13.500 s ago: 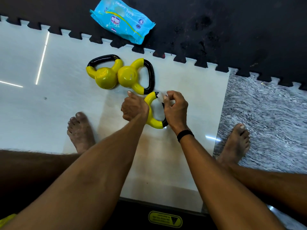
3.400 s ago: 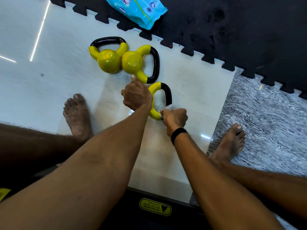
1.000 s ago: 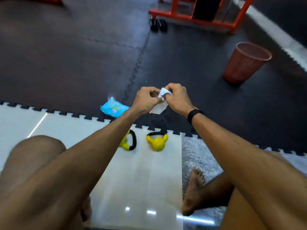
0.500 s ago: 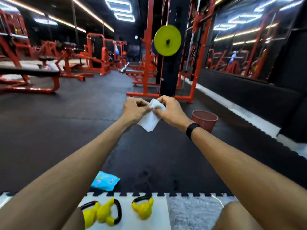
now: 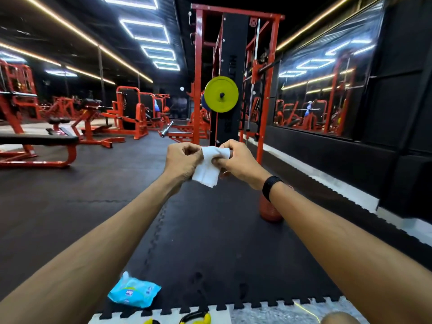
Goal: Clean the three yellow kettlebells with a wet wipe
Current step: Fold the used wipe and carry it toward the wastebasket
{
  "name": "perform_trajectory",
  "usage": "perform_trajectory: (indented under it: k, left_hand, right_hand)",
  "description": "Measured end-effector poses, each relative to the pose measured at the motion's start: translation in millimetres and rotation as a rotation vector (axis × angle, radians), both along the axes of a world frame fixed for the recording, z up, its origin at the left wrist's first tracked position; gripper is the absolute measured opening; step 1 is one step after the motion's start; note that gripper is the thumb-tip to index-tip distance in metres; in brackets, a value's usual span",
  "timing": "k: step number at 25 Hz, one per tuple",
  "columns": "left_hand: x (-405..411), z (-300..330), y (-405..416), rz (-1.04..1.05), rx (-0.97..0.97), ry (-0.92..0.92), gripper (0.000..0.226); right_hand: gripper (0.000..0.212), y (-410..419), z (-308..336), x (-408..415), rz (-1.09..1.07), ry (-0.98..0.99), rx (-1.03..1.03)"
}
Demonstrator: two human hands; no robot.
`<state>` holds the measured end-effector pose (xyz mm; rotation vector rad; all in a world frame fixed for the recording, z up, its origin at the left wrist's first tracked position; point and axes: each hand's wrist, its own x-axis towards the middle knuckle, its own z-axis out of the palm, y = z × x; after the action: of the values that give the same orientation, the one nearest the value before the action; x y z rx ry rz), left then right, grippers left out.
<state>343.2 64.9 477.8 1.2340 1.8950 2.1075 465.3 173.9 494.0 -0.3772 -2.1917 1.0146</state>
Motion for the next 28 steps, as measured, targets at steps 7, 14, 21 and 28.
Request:
perform_trajectory:
  k: [7,14,21,28]
  left_hand:
    - [26.7,21.3,1.3,-0.149,-0.032,-0.072,0.013]
    - [46.4,26.0,4.2,-0.306,0.046,-0.15,0.022]
    - [37.5,6.3,10.8,-0.453,0.047,-0.256,0.024]
    - [9.0,-71.5,31.2,-0.324,-0.081,-0.272,0.029]
  right_hand:
    - [0.019,0.5,20.6,32.3,0.044,0.063,-0.174]
    - [0.049,2.7,26.2,63.0,0.183,-0.032,-0.244]
    - [0.021,13.3,5.3,59.6,0.128,0.05,-0.235]
    - [0.014,30.6,-62.1,30.3,0.111,-0.033,-0.346]
